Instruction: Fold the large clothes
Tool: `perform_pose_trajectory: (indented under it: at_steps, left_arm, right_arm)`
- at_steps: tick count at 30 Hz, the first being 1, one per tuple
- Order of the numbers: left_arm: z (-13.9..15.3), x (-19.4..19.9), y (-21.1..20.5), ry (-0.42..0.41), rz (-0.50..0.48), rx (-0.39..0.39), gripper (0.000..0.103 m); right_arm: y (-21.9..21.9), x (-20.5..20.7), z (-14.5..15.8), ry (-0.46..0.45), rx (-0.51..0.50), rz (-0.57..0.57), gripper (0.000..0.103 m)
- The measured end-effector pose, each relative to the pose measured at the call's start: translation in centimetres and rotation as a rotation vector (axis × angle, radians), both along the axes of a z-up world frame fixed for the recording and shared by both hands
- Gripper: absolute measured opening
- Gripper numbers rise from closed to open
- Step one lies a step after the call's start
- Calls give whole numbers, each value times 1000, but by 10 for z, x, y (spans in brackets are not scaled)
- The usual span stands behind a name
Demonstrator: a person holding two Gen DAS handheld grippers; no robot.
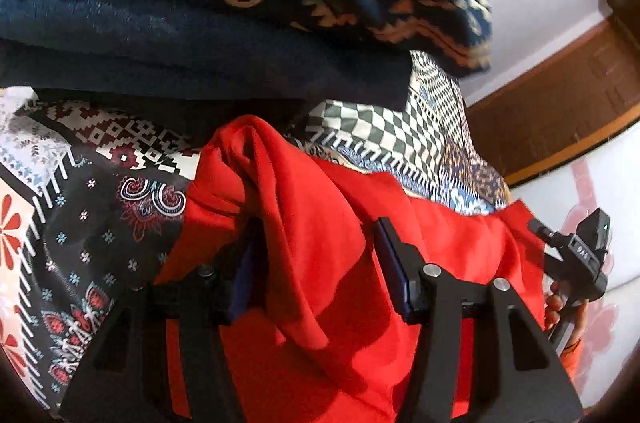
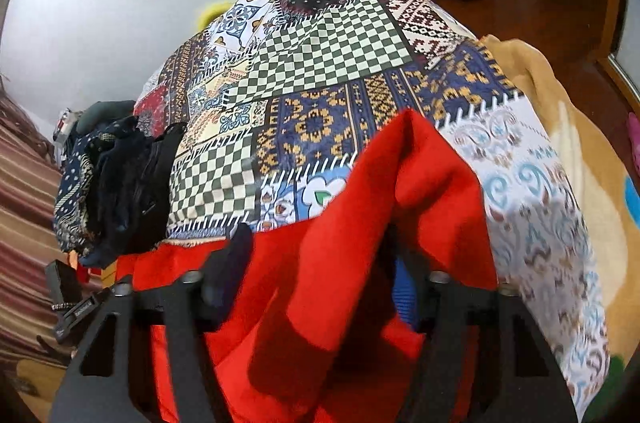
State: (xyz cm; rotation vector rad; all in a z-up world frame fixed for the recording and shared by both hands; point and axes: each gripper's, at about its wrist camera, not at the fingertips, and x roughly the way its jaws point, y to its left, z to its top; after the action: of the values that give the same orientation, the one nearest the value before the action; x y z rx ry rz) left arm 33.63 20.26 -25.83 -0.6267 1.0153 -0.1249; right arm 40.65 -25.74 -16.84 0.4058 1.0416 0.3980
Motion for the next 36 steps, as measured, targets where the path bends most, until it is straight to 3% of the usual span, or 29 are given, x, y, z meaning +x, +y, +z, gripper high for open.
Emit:
perform_pose_trajectory:
  at_steps: [2,4,6,8,13,16,21,24,26,30,31,34,36]
  left_arm:
    - [-1,-1,2,-13,19,31,35]
    - [0,-4,4,-26,40,52,28]
    - [7,-9,3,-50,67,92,19]
    - [16,-14,2,-73,92,134,14]
    - [43,-29,4,-141,157,198,13]
    - [40,-29,4,-120,157,226,13]
    - [17,-22,0,-14,136,299,24]
    - [21,-27,-10,-3,133,375,39]
    - [26,-30,-11,-7,118,405,44]
    - [40,-47,-14,-13,63,388,44]
    - [42,-53,-18,-21,54,386,44]
    - [54,-69,-32,-57,7,378,44]
    - [60,-77,-44,-71,-31,358,45]
  right_arm:
    - [4,5,-2,3,-13,9,25]
    - [5,9,-6,9,-12,1,7]
    - [2,9,-2,-8,3,-19,6]
    - [-4,1,16,-81,16,-45,5]
    - [-16,-22,63,-243,25,-71,5]
    - [-12,-27,60,-250,-50,-60,5]
    - [-15,-24,23,-105,-105,-65,5]
    - [-24,-28,10,-30,-90,-76,8]
    - [-26,-35,13,-30,-114,-60,10]
    - [-25,-54,33,-99,-200,-27,13]
    - [-25,-59,39,-114,-199,-13,16]
    - [-22,-75,51,-147,-152,12,47]
    - [-15,-83,53,-174,-142,37,51]
